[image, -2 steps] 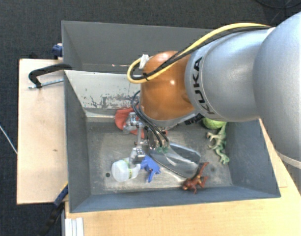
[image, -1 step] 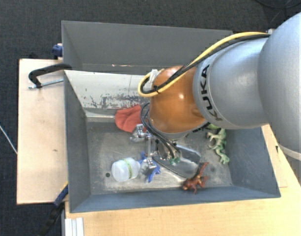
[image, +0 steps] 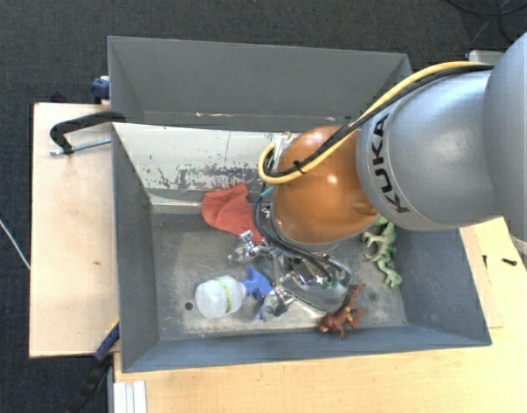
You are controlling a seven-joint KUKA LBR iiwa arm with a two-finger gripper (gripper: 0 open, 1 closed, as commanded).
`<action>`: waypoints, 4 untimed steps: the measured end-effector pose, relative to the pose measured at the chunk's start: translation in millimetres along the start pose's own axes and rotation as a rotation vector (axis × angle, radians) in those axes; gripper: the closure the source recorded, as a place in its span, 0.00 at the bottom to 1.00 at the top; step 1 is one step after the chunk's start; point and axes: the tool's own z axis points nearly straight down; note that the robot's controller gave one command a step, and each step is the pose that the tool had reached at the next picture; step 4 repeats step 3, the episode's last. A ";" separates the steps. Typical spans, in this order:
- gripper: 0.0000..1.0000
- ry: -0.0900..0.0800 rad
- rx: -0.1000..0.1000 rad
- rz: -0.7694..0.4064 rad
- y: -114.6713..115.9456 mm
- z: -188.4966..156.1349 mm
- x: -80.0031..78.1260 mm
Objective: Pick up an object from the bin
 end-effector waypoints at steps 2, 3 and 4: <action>1.00 -0.010 -0.001 -0.012 75.6 33.6 -37.4; 1.00 -0.004 0.002 -0.008 47.3 -87.2 -39.9; 1.00 -0.004 0.002 -0.008 47.3 -87.2 -39.9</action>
Offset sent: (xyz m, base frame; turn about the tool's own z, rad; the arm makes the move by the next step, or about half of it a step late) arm 0.0000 0.0000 0.0000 0.0000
